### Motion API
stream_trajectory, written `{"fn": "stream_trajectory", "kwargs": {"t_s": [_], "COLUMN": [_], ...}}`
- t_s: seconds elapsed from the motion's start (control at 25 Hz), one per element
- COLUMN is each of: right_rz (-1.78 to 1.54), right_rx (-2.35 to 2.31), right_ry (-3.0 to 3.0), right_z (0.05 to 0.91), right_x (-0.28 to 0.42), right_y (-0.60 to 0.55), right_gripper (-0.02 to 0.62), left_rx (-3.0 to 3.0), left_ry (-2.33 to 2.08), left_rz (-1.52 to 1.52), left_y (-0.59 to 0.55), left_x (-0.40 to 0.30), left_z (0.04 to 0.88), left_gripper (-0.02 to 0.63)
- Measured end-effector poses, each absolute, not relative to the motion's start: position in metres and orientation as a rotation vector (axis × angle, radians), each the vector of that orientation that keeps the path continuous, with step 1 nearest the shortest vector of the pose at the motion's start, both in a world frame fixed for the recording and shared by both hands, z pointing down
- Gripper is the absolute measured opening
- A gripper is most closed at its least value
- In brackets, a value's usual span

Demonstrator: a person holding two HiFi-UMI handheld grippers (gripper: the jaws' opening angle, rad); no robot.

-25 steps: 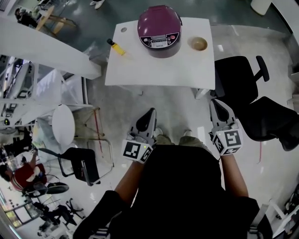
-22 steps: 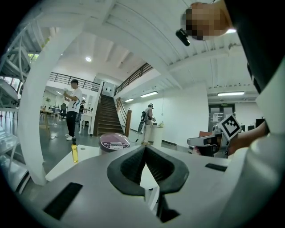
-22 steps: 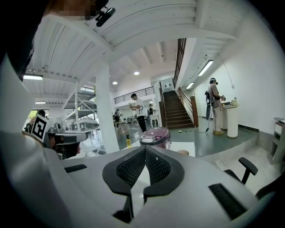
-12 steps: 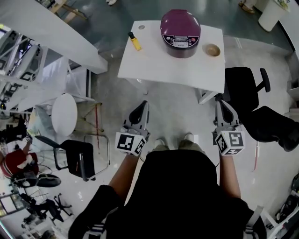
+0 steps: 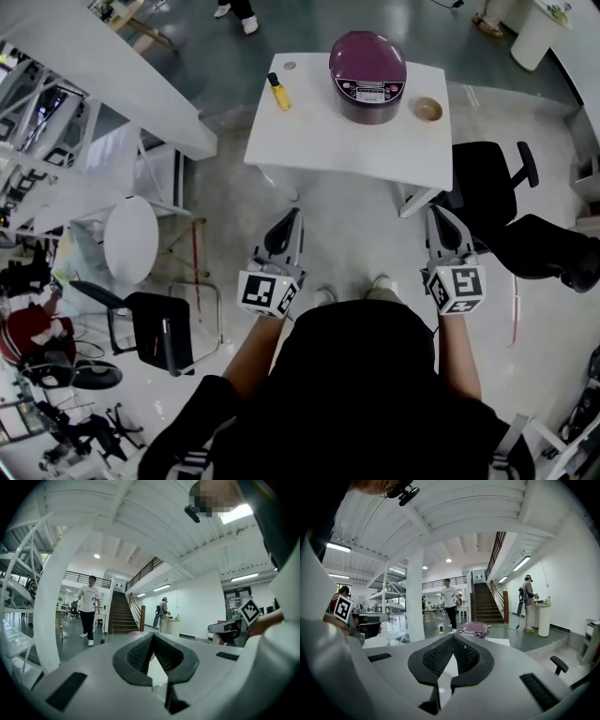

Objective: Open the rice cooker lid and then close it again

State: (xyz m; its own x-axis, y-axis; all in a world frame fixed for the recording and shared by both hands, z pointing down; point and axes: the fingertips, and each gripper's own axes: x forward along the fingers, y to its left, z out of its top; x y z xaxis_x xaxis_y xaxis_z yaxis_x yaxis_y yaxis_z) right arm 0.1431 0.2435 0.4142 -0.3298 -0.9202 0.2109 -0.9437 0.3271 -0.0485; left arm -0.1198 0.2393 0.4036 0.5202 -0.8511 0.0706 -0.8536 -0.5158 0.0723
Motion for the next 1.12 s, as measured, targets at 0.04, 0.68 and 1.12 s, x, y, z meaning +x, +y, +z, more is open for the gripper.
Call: {"fn": "stream_trajectory", "kwargs": {"t_s": [0.04,0.68,1.12], "right_rz": [0.24,0.195,0.17], "right_rx": [1.719,1.685,1.677], "right_ry": [-2.44,-2.449,-2.452], "right_z": [0.413,0.408,0.399], "right_x": [0.14,0.109,0.105], "right_y": [0.244,0.246,0.238], "right_gripper": [-0.002,-0.002,-0.002], "left_rx": [2.648,2.629,2.628], "left_ry": [-1.496,-1.464,-1.471], "left_rz": [0.033,0.026,0.025], "left_y": [0.24,0.257,0.25], "left_x": [-0.123,-0.141,-0.142], "left_z": [0.404,0.418,0.414], "left_gripper": [0.002,0.002,0.002]}}
